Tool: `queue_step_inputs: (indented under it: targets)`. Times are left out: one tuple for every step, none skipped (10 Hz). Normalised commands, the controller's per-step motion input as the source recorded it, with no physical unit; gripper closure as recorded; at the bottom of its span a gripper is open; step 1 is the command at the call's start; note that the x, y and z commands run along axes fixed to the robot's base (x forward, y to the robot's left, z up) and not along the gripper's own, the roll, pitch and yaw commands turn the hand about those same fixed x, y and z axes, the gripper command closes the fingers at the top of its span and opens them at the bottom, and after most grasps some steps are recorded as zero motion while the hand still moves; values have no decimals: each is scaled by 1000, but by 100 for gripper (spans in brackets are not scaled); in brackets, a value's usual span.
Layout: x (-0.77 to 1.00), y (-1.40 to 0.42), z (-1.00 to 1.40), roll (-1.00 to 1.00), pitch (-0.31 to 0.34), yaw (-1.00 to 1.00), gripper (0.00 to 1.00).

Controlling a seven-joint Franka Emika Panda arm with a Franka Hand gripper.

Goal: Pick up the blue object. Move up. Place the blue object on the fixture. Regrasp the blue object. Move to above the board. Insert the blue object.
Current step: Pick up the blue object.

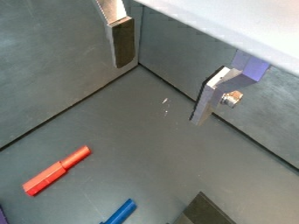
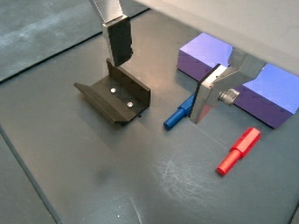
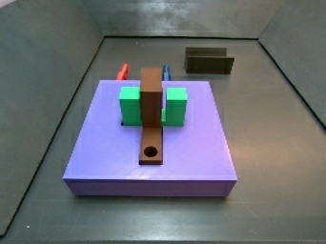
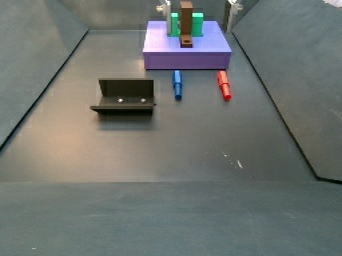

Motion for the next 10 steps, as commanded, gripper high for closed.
queue_step_inputs:
  targets:
    - [23, 0, 0, -7, 0, 0, 0]
    - [63, -120, -177, -16, -71, 0, 0]
    - [123, -297, -263, 0, -126, 0, 0]
    - [220, -503, -349, 0, -157, 0, 0]
    - [209, -609, -340, 0, -186, 6, 0]
    - [323, -626, -340, 0, -156, 0, 0]
    - [414, -554, -460, -70, -144, 0, 0]
    - [257, -517, -631, -77, -257, -40, 0]
    - [260, -443, -689, -89, -276, -77, 0]
    - [189, -446, -669, -73, -301, -60, 0]
